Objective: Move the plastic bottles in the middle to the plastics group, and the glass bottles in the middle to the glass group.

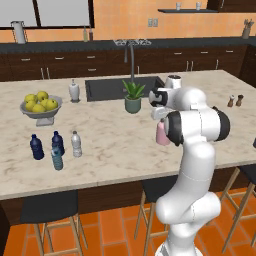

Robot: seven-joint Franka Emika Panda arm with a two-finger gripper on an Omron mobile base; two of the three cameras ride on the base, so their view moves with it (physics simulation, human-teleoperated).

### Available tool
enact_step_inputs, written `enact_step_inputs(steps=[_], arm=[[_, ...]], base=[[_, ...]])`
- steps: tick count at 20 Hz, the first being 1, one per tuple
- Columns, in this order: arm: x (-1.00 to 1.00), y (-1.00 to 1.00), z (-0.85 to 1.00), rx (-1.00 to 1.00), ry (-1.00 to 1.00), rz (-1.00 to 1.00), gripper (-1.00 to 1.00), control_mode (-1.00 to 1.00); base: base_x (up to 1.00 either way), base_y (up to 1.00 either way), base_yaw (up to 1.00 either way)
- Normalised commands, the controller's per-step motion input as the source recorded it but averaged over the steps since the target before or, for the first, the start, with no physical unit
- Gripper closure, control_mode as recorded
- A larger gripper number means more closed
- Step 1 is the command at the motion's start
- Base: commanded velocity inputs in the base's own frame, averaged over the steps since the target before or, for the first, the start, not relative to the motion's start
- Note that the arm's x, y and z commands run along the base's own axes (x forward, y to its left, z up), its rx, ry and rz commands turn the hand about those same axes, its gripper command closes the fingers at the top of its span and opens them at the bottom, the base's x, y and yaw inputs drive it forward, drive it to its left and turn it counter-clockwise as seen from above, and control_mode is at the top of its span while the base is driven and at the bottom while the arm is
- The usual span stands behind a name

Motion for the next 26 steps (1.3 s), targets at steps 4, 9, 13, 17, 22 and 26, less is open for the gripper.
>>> enact_step_inputs(steps=[4, 9, 13, 17, 22, 26], arm=[[0.00, 0.00, 0.00, 0.00, 0.03, 0.00, 1.00, -1.00], [-0.13, -0.07, 0.13, 0.00, -0.02, -0.02, 1.00, -1.00], [-0.48, -0.46, 0.41, 0.01, -0.01, -0.09, 1.00, -1.00], [-0.52, -0.66, 0.23, 0.00, 0.02, -0.10, 1.00, -1.00], [-0.40, -0.76, 0.08, 0.00, 0.07, -0.10, 1.00, -1.00], [-0.27, -0.88, 0.02, 0.00, 0.10, -0.10, 1.00, -1.00]], base=[[0.00, 0.00, 0.00], [0.00, 0.00, 0.00], [0.00, 0.00, 0.00], [0.00, 0.00, 0.00], [0.00, 0.00, 0.00], [0.00, 0.00, 0.00]])
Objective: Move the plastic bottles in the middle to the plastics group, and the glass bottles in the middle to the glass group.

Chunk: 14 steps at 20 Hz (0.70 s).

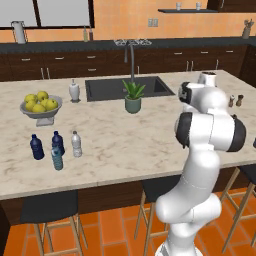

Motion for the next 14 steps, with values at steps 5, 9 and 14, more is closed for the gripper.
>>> enact_step_inputs(steps=[5, 9, 14], arm=[[-0.22, -0.92, 0.01, 0.00, 0.09, -0.11, 1.00, -1.00], [-0.28, -0.93, 0.00, 0.00, 0.03, -0.12, 1.00, -1.00], [-0.52, -0.63, 0.00, 0.00, 0.01, -0.05, 1.00, -1.00]], base=[[0.00, 0.00, 0.00], [0.00, 0.00, 0.00], [0.00, 0.00, 0.00]])
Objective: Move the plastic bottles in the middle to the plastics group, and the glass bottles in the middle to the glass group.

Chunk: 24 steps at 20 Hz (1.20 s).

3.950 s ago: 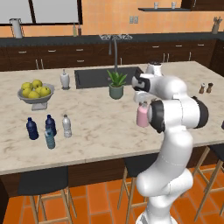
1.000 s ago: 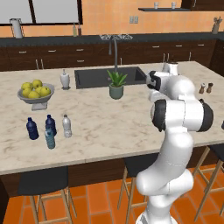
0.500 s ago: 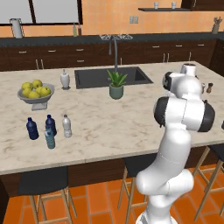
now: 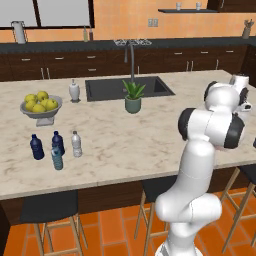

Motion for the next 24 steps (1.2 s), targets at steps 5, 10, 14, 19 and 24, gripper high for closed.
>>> enact_step_inputs(steps=[5, 10, 14, 19, 24], arm=[[-0.38, -0.28, -0.06, 0.00, -0.02, 0.00, 1.00, -1.00], [-0.06, -0.57, -0.09, 0.00, -0.04, 0.00, 1.00, -1.00], [0.35, -0.61, 0.00, 0.00, 0.00, 0.00, 1.00, -1.00], [0.36, -0.56, 0.01, 0.00, 0.00, 0.00, 1.00, -1.00], [0.42, -0.21, 0.00, 0.01, -0.02, 0.00, 1.00, -1.00]], base=[[0.00, 0.00, 0.00], [0.00, 0.00, 0.00], [0.00, 0.00, 0.00], [0.00, 0.00, 0.00], [0.00, 0.00, 0.00]])
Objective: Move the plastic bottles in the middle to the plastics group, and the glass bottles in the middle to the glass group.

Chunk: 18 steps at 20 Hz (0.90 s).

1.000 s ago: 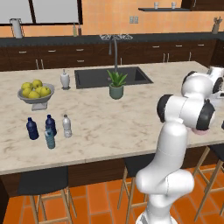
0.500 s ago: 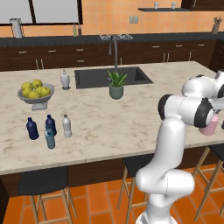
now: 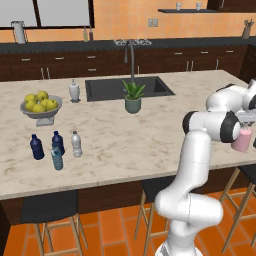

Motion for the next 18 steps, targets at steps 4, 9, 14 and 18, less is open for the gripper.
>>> enact_step_inputs(steps=[4, 9, 14, 18], arm=[[0.20, -0.29, 0.00, 0.02, -0.08, 0.00, 1.00, -1.00], [0.04, 0.00, -0.33, 0.00, -0.03, 0.00, 1.00, -1.00], [0.07, 0.00, -0.60, 0.00, 0.00, 0.00, 1.00, -1.00], [-0.12, 0.23, -0.20, 0.00, -0.05, 0.00, 1.00, -1.00]], base=[[0.00, 0.00, 0.00], [0.00, 0.00, 0.00], [0.00, 0.00, 0.00], [0.00, 0.00, 0.00]])
